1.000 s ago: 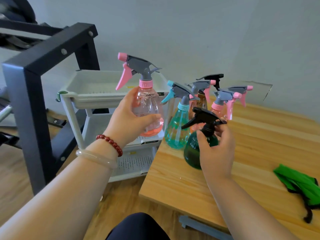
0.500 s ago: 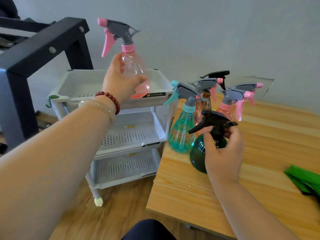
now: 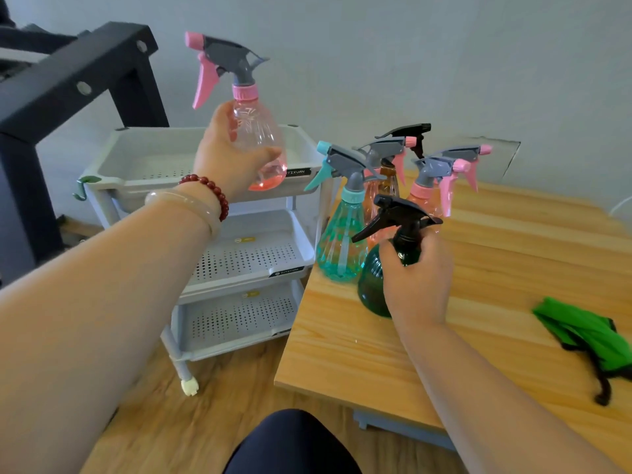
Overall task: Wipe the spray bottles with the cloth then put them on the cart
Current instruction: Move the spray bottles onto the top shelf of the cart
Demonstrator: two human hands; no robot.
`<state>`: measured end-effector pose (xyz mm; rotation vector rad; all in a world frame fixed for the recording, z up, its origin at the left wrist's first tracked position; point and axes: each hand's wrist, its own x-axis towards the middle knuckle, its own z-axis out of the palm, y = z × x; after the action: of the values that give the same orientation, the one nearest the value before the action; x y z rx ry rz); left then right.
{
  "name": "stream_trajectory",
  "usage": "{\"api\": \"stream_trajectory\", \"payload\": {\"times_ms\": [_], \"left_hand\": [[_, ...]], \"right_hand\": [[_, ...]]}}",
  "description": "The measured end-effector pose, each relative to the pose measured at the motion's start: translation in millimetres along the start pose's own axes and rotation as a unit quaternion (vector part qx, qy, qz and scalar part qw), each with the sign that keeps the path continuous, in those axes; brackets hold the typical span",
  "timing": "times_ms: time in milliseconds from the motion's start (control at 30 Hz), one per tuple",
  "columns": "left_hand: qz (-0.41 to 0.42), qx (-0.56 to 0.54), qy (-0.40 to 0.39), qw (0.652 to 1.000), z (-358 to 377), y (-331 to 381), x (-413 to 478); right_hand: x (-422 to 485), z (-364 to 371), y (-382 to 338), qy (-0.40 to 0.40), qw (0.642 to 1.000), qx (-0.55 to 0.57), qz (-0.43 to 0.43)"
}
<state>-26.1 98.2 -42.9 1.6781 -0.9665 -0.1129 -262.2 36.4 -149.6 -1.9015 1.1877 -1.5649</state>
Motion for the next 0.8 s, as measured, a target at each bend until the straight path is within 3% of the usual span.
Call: {"api": "stream_trajectory", "payload": {"times_ms": [233, 433, 600, 800], "left_hand": [[-0.008, 0.011, 0.014, 1.0, 6, -1, -1], [-0.007, 0.022, 0.037, 0.999, 26, -1, 19], [-0.019, 0.029, 0.012, 0.999, 49, 11, 38], [-0.069, 0.02, 0.029, 0.997, 57, 25, 49]], "right_hand": [[6, -2, -1, -0.013, 1.0, -0.009, 0.024], [22, -6, 3, -0.071, 0.996, 0.01, 0.048], [29, -10, -4, -0.109, 0.99, 0.029, 0.089], [38, -19, -8, -0.171, 0.977, 0.025, 0.122]]}}
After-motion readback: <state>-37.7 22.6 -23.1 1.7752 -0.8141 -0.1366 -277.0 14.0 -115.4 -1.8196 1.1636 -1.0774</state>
